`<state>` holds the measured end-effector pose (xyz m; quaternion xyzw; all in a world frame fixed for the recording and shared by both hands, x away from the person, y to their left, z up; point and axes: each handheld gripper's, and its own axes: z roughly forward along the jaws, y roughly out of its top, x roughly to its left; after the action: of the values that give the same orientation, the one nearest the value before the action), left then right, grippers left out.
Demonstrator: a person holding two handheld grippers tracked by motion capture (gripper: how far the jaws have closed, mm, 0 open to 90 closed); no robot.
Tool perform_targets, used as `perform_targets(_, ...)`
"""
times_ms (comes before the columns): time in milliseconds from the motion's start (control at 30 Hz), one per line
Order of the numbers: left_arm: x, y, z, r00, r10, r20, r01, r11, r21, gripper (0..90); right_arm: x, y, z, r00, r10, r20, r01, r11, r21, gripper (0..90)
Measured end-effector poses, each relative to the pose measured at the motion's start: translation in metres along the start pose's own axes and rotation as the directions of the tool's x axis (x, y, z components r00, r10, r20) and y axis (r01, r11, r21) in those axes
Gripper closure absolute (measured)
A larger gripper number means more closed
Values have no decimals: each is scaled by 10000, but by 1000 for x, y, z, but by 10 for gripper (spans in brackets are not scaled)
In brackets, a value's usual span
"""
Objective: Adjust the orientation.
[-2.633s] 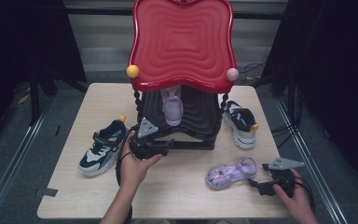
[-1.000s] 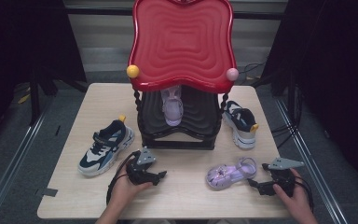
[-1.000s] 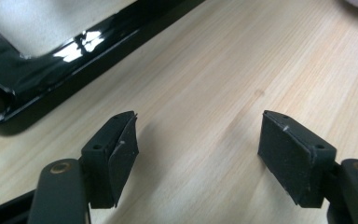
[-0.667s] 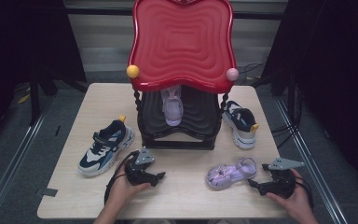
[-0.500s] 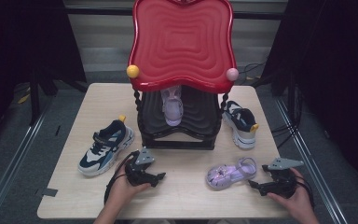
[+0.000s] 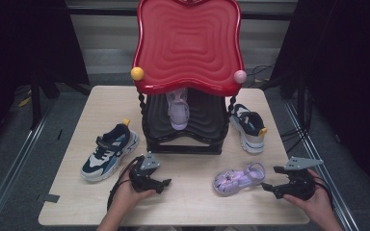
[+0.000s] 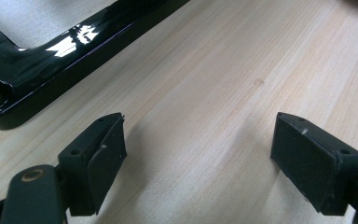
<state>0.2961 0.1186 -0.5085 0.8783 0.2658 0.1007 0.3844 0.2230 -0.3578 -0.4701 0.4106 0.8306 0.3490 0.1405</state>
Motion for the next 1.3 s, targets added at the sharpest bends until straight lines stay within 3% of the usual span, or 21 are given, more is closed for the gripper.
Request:
perform_targets(233,0,0,0,10000,1,6,-1,10000,4,171,-1,16,-12,9994,-329,-125,327,9993,-169,196)
perform_targets(400,0,0,0,10000,6,-1,-6,10000,-3,171,-4,25,-16,9992,-150,-377,128,9983,-560,252)
perform_targets(700,0,0,0,10000,23,8,-23,10000,15,171,-6,33,4,9983,-383,-444,360,9980,-515,355)
perform_targets(967,0,0,0,10000,37,-16,-37,10000,17,171,-7,35,18,9975,-556,-427,537,9976,-441,552)
perform_targets(1233,0,0,0,10000,22,-10,-22,10000,13,171,-2,32,11,9959,-864,-284,853,9957,-357,612)
perform_targets(1300,0,0,0,10000,36,-15,-36,10000,19,170,-1,28,7,9955,-918,-216,911,9954,-302,663)
